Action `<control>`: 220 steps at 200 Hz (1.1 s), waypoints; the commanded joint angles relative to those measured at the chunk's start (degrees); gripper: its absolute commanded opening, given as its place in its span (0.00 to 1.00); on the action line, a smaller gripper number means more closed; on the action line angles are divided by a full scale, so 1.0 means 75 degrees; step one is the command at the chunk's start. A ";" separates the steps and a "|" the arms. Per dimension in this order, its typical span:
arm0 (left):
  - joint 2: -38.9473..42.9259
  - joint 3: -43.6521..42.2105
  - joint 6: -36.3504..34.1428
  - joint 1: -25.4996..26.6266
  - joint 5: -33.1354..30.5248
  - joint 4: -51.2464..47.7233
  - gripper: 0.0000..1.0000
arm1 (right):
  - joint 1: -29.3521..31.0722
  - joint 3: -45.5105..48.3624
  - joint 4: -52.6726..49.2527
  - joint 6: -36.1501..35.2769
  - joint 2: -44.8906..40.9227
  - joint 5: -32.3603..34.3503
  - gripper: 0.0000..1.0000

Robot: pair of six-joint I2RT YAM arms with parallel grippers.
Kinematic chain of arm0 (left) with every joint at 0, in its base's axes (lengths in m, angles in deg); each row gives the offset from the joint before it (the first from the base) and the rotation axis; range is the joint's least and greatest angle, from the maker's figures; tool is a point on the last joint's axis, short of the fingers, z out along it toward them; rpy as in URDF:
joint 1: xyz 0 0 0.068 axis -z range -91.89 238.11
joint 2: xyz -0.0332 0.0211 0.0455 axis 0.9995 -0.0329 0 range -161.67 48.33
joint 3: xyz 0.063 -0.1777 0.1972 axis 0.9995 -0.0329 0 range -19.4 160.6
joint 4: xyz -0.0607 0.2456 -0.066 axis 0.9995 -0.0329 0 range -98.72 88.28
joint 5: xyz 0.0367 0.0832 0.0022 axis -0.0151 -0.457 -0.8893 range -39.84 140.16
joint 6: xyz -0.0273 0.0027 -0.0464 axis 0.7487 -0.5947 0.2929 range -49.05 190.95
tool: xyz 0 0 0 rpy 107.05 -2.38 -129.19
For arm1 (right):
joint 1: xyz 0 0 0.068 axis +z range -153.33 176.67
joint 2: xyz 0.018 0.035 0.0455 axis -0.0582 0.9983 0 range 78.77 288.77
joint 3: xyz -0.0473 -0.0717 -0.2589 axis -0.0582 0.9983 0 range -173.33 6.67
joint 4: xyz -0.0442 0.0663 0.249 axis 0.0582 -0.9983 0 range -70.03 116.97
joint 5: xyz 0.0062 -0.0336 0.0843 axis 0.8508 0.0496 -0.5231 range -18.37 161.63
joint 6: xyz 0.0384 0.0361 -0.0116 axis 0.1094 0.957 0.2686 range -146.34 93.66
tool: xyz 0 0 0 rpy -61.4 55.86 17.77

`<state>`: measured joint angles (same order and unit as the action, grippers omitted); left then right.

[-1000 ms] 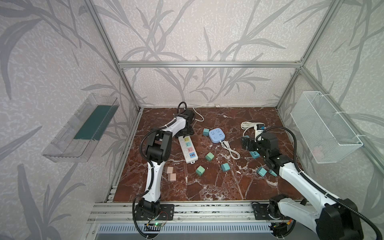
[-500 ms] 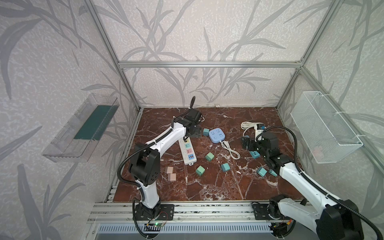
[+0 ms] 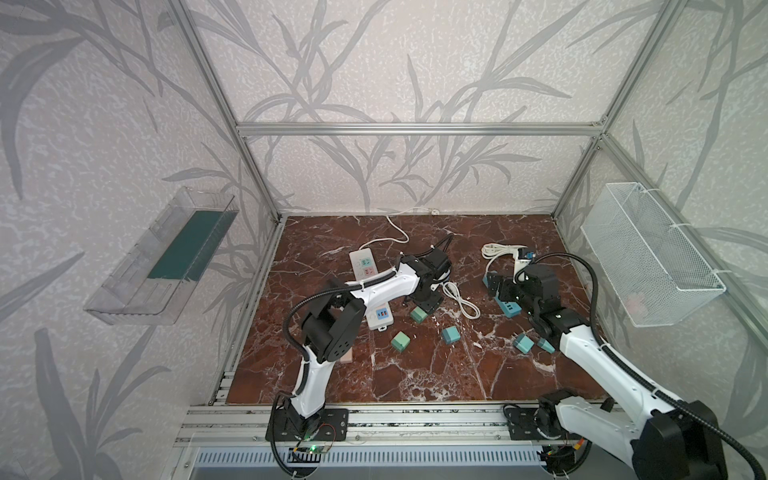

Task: Insert the plug
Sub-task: 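Release the strip and grasp the green USB charger with the left gripper, then lift the green charger toward the right gripper while the right arm reaches in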

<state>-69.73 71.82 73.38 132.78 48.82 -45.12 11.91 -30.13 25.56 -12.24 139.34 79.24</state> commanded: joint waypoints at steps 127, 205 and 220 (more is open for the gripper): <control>-0.0285 -0.0070 0.0191 0.0057 0.0586 -0.0707 0.56 | -0.0087 -0.0152 -0.0035 0.0077 -0.0149 0.0086 0.99; -0.0571 -0.0076 0.0206 0.0056 0.0788 -0.1024 0.38 | -0.0087 -0.0173 0.0044 0.0077 -0.0034 -0.0192 1.00; -0.0601 -0.0064 0.0213 0.0054 0.0789 -0.1046 0.37 | -0.0087 -0.0191 0.0056 0.0099 0.0032 -0.0331 1.00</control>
<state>-71.83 70.42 75.37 133.10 53.41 -50.27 11.54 -30.13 25.32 -11.71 139.08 78.78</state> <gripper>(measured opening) 0.400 0.998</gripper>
